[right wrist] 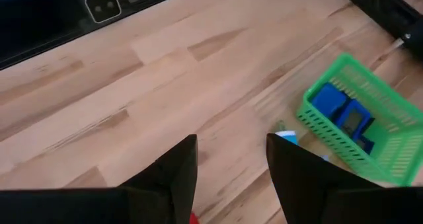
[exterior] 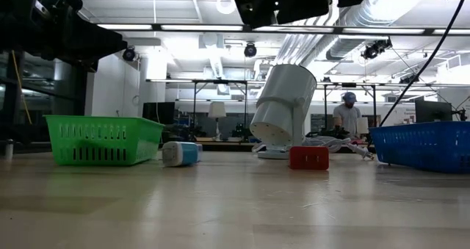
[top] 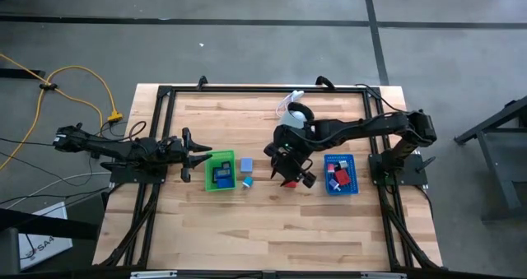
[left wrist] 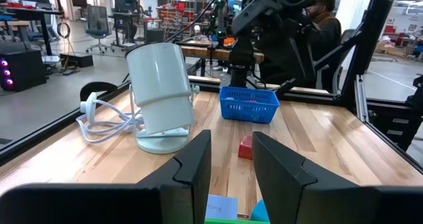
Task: Pick & Place Office items
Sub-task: Put the red charger adapter into the blue bin
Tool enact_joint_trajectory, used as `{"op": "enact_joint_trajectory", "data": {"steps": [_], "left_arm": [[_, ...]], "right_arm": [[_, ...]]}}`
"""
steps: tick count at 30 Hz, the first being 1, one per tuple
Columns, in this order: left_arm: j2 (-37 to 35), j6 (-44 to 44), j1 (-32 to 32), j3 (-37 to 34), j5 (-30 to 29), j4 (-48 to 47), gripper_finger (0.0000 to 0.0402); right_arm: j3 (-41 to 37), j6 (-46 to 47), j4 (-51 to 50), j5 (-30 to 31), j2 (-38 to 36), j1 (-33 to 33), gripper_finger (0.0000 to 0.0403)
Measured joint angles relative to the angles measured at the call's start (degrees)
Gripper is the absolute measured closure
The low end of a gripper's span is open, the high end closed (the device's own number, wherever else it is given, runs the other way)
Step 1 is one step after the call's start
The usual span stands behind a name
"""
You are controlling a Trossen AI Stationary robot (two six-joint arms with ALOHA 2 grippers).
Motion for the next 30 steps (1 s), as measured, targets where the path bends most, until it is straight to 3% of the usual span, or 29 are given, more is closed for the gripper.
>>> {"op": "enact_joint_trajectory", "data": {"steps": [17, 21, 30], "left_arm": [[0.0, 0.0, 0.0, 0.0, 0.0, 0.0, 0.0298], [0.0, 0.0, 0.0, 0.0, 0.0, 0.0, 0.0298], [0.0, 0.0, 0.0, 0.0, 0.0, 0.0, 0.0298]], "right_arm": [[0.0, -1.9, -2.3, -0.1, 0.0, -0.1, 0.0237], [0.0, -2.2, -2.7, -2.7, 0.0, -0.2, 0.0237], [0.0, -12.1, -7.8, -6.6, 0.0, -2.3, 0.0237]]}}
